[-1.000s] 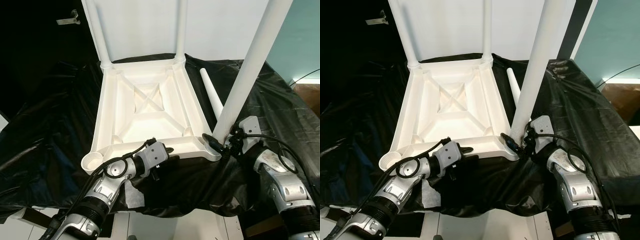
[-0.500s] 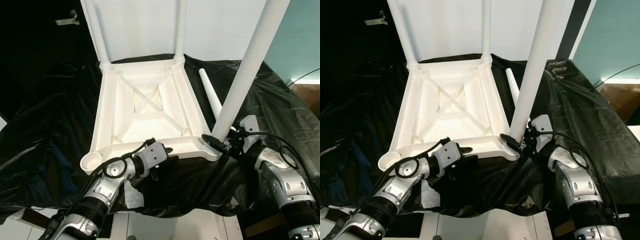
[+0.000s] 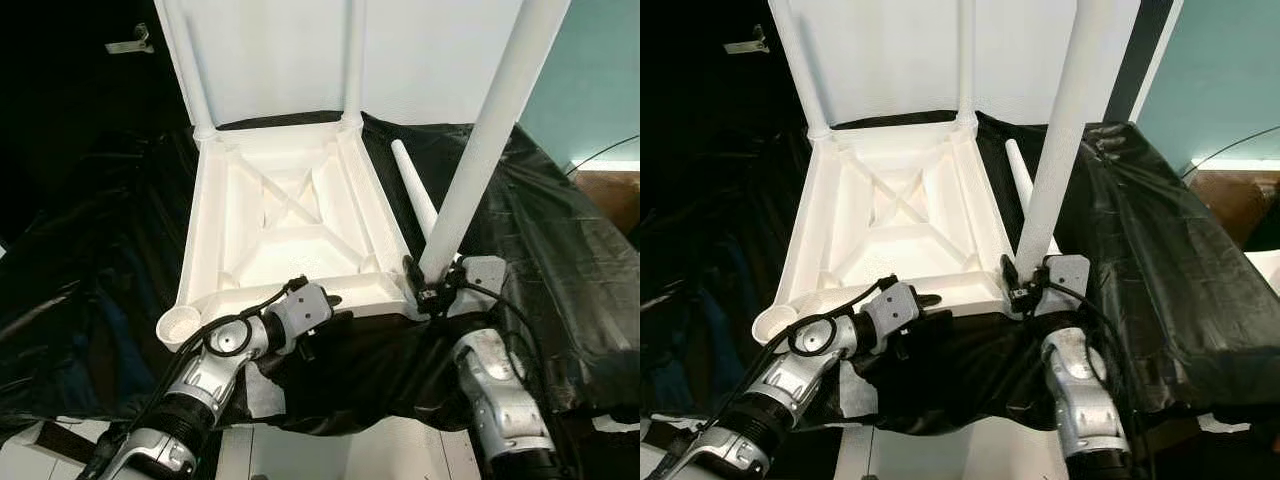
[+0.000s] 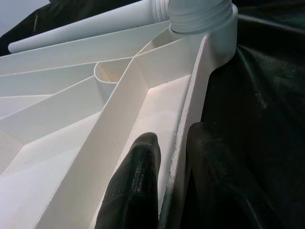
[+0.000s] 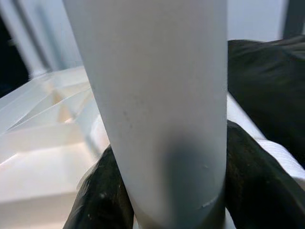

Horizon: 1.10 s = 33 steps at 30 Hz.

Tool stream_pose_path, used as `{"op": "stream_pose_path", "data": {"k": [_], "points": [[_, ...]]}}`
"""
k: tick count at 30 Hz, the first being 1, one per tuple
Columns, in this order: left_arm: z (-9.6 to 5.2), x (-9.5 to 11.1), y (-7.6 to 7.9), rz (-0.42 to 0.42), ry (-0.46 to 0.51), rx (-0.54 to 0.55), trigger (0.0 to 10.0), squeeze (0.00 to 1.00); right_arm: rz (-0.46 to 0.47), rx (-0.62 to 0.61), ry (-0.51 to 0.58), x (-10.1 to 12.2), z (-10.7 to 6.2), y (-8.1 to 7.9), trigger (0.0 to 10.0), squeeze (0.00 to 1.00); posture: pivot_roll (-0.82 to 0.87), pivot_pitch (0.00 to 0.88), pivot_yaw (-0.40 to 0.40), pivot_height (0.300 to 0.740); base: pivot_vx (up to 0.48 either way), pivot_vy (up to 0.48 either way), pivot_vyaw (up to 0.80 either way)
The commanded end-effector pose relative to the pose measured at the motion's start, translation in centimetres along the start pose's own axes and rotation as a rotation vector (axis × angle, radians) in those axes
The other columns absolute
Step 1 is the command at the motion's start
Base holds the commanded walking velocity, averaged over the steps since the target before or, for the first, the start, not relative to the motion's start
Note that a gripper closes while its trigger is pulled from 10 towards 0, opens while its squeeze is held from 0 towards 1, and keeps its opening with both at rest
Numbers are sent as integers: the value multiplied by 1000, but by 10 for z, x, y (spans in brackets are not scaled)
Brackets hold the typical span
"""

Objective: Building children table

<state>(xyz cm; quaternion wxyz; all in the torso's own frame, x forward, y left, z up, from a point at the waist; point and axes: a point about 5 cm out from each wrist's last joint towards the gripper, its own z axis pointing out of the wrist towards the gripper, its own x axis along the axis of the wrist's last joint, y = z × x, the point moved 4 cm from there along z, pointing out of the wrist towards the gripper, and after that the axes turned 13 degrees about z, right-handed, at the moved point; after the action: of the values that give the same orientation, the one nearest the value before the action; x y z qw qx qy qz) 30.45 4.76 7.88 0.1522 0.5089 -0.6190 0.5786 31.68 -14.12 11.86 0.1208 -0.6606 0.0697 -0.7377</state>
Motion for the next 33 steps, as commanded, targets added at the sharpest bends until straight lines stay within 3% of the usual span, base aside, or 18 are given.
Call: {"op": "stream_pose_path", "data": {"k": [1,4,9,10,14,15,22,23,24,25,26,28,33], "points": [[-4,-14,26,-25,-44,-99,10000,0,31,-275,-37,-12,-12,53,0,0,6,11,-1,740,0,0,0],[-4,-14,27,-27,-45,-102,10000,0,112,-283,-51,-19,-14,44,0,0,11,14,0,740,0,0,0],[-5,-16,26,-28,-51,-98,10000,0,80,-270,-31,-15,-9,35,0,0,15,12,-1,740,0,0,0],[-5,-16,26,-28,-51,-96,10000,0,65,-239,-33,-14,-7,29,10000,0,15,11,-3,740,0,0,0],[-4,-16,25,-30,-51,-91,10000,0,15,-178,-24,-11,-3,17,10000,0,13,9,-6,740,0,0,0],[-4,-15,25,-31,-51,-90,10000,0,6,-173,-16,-10,-3,17,10000,1000,12,10,-8,740,0,0,0],[-3,-15,26,-34,-49,-89,10000,0,-20,-49,-18,-4,3,11,10000,1000,7,10,-9,740,0,0,0],[-3,-15,26,-34,-48,-89,10000,0,-37,-14,-19,-3,4,9,10000,914,7,10,-9,740,0,0,0],[-3,-15,26,-34,-48,-89,10000,0,-59,10,-14,-1,4,8,10000,541,7,10,-9,740,0,0,0],[-3,-15,26,-34,-48,-89,10000,0,-59,10,-14,-1,4,8,10000,541,7,10,-9,740,0,0,0],[-3,-15,26,-34,-48,-89,10000,0,-81,48,-12,0,5,7,10000,0,7,10,-9,740,0,0,0],[-1,-14,27,-35,-44,-90,10000,0,-95,221,-48,2,5,1,10000,0,-6,12,-10,740,0,0,0],[-1,-14,27,-35,-43,-90,10000,0,-86,332,-102,8,6,5,10000,0,-8,13,-8,740,0,0,0]]}}
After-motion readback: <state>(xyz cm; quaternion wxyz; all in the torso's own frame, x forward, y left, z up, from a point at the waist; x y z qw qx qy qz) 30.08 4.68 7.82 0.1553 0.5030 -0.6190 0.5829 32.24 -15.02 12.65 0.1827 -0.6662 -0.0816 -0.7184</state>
